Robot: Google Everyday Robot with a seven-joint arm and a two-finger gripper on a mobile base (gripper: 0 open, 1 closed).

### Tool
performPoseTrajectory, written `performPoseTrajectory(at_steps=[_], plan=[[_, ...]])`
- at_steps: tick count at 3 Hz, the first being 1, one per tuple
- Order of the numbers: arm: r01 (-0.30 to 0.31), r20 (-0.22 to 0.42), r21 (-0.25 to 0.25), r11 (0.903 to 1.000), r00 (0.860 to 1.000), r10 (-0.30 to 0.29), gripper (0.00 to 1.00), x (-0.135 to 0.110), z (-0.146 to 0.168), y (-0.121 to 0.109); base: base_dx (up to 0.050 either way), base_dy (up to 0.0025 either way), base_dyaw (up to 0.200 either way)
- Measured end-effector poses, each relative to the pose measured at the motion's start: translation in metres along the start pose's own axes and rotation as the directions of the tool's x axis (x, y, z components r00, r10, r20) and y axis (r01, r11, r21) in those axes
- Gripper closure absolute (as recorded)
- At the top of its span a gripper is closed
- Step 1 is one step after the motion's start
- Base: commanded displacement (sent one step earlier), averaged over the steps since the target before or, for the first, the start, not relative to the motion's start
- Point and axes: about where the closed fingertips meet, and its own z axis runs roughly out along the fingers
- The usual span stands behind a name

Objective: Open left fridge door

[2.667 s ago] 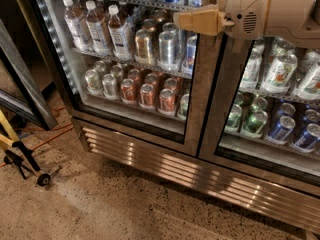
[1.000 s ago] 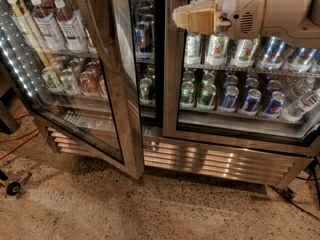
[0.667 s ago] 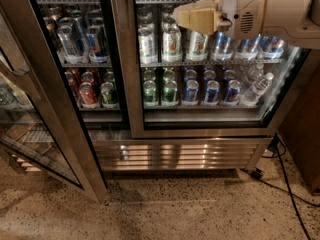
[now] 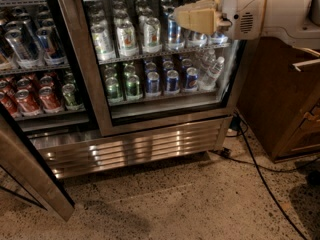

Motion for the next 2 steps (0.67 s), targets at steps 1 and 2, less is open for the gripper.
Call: performPoseTrajectory(at_steps=[1,2], plan=[[0.000,0.000,0.000,1.0000,1.000,0.000,1.00,0.0000,0.0000,0.0000,-0.050,0.00000,0.000],[0.000,0.000,-0.001,1.0000,1.000,0.000,1.00,-0.0001,0.0003,0.0001,0.000,0.00003,0.194]])
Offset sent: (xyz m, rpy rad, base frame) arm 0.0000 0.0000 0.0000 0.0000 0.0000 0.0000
